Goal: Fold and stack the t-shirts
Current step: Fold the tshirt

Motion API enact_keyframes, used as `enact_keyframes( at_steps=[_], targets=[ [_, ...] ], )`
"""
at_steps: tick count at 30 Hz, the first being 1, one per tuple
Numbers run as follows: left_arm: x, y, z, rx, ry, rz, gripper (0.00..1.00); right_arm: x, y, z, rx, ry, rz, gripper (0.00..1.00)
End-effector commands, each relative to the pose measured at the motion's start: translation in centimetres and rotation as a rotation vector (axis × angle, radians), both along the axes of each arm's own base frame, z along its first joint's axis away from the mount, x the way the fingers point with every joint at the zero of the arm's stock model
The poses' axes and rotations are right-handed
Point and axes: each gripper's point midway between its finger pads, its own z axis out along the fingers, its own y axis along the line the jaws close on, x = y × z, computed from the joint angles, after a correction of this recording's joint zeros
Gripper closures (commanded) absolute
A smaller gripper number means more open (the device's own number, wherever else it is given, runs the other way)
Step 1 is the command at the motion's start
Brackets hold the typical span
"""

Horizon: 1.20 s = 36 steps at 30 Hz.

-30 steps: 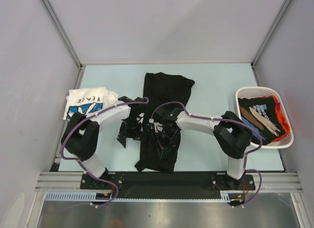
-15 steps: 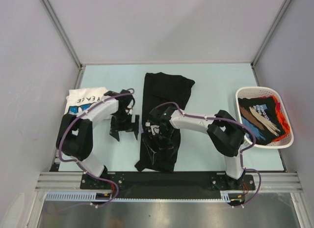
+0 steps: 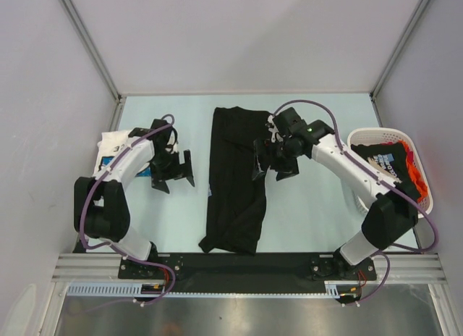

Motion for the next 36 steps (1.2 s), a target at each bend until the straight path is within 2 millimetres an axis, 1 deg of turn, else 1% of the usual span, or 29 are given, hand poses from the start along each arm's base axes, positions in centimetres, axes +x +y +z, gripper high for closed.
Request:
enact_keyframes(
  at_steps=[1,2,3,4,5,6,7,8,10,11,13,14,15,17,18,22,25,26,28,29,31,32,34,35,36],
  targets=[
    [0.2,-0.8,-0.1,-0.043,-0.023,-0.035,0.0,3.0,-1.6,-4.5,-0.16,-0.035,-0.056,0.1],
    [0.4,-0.7,0.0,-0.04,-0.027,-0.039,0.0,3.6,-1.4,-5.7,-0.177,-0.02,-0.055,0.11],
    [0.4,-0.6,0.1,-0.035,-0.029,-0.042,0.01,4.2,-1.1,-6.0,-0.168,-0.022,-0.057,0.12],
    [0.4,-0.5,0.0,-0.03,-0.025,-0.05,0.0,4.6,-0.7,-6.5,-0.163,-0.021,-0.06,0.21],
    [0.4,-0.4,0.1,-0.025,-0.026,-0.051,0.0,4.9,-0.4,-7.5,-0.17,-0.004,-0.064,0.27],
    [0.3,-0.3,0.1,-0.021,-0.022,-0.058,0.0,5.4,-0.1,-7.9,-0.16,-0.006,-0.069,0.29],
    [0.3,-0.3,0.0,-0.019,-0.02,-0.059,0.0,5.5,0.2,-8.5,-0.156,0.008,-0.067,0.4],
    [0.3,-0.3,0.0,-0.018,-0.016,-0.062,0.0,5.5,0.2,-9.8,-0.176,0.037,-0.073,0.5],
    [0.3,-0.2,0.0,-0.014,-0.016,-0.068,0.0,5.8,0.4,-10.6,-0.18,0.052,-0.075,0.58],
    [0.2,-0.1,-0.1,-0.01,-0.014,-0.067,0.0,5.9,0.5,-10.9,-0.184,0.055,-0.074,0.6],
    [0.2,0.0,-0.1,-0.006,-0.011,-0.073,0.0,6.2,0.7,-11.3,-0.188,0.058,-0.072,0.6],
    [0.2,0.0,-0.1,-0.006,-0.012,-0.073,0.01,6.3,0.8,-11.4,-0.19,0.062,-0.07,0.62],
    [0.3,0.2,-0.1,-0.003,-0.014,-0.073,0.01,6.2,0.7,-12.0,-0.202,0.078,-0.063,0.62],
    [0.3,0.3,-0.1,0.001,-0.012,-0.072,0.0,6.5,1.0,-12.0,-0.199,0.08,-0.052,0.66],
    [0.3,0.4,-0.1,-0.001,-0.013,-0.072,0.0,6.5,1.0,-12.3,-0.203,0.092,-0.048,0.69],
    [0.5,0.6,-0.1,0.001,-0.012,-0.066,0.0,6.8,2.2,-12.0,-0.164,0.09,-0.028,0.91],
    [0.5,0.7,-0.3,0.005,-0.008,-0.064,0.0,7.0,2.8,-11.5,-0.141,0.087,-0.016,0.98],
    [0.5,0.7,-0.3,0.003,-0.007,-0.063,0.0,7.2,3.4,-10.8,-0.125,0.075,-0.006,0.99],
    [0.4,0.7,-0.5,0.003,-0.001,-0.063,0.0,7.2,4.2,-9.8,-0.096,0.064,0.015,0.99],
    [0.5,0.6,-0.5,0.001,-0.002,-0.06,0.0,7.2,5.0,-8.9,-0.079,0.052,0.032,1.0],
    [0.5,0.6,-0.6,-0.002,0.002,-0.059,0.0,6.8,6.1,-8.2,-0.047,0.05,0.077,0.99],
    [0.5,0.5,-0.6,-0.004,0.003,-0.057,0.01,6.4,7.0,-8.2,-0.036,0.062,0.109,0.99],
    [0.6,0.5,-0.8,-0.005,0.007,-0.058,0.01,5.2,7.7,-8.8,-0.039,0.099,0.15,0.99],
    [0.6,0.5,-0.7,-0.008,0.009,-0.058,0.0,4.5,7.7,-10.4,-0.066,0.143,0.167,0.99],
    [0.6,0.5,-0.9,-0.007,0.015,-0.056,0.0,3.6,8.0,-11.2,-0.082,0.168,0.185,0.99]
  ],
)
